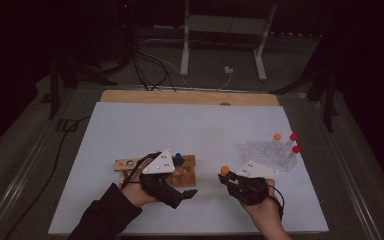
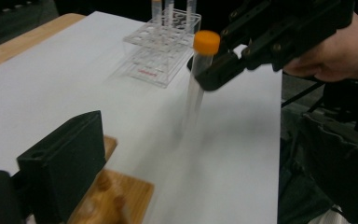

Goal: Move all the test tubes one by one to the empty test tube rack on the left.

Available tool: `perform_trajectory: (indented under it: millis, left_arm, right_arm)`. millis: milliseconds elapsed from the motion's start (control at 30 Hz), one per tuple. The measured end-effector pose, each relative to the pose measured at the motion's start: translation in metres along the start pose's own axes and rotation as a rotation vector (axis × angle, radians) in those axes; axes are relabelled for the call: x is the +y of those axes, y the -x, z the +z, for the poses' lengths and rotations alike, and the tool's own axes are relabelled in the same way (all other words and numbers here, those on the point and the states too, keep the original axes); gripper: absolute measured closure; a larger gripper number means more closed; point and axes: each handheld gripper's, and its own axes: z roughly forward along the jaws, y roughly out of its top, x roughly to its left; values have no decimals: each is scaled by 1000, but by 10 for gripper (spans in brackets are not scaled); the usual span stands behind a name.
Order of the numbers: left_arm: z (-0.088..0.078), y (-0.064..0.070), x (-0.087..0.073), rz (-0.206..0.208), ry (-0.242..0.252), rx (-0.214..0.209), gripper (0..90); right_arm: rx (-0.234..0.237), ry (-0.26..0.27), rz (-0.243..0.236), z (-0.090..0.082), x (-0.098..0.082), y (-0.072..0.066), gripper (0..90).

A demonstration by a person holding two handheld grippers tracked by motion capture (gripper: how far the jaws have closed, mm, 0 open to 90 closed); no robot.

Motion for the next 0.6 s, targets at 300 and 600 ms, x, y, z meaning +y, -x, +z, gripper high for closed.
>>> perform_trajectory:
  millis: [300, 600]
  left_arm:
    - [24, 8, 18, 30, 36, -25, 175]
    - [44, 8, 29, 17, 49, -32, 392]
  right_arm:
    - [39, -7, -25, 1, -1, -12, 744]
    - [47, -8, -29, 0, -1, -14, 744]
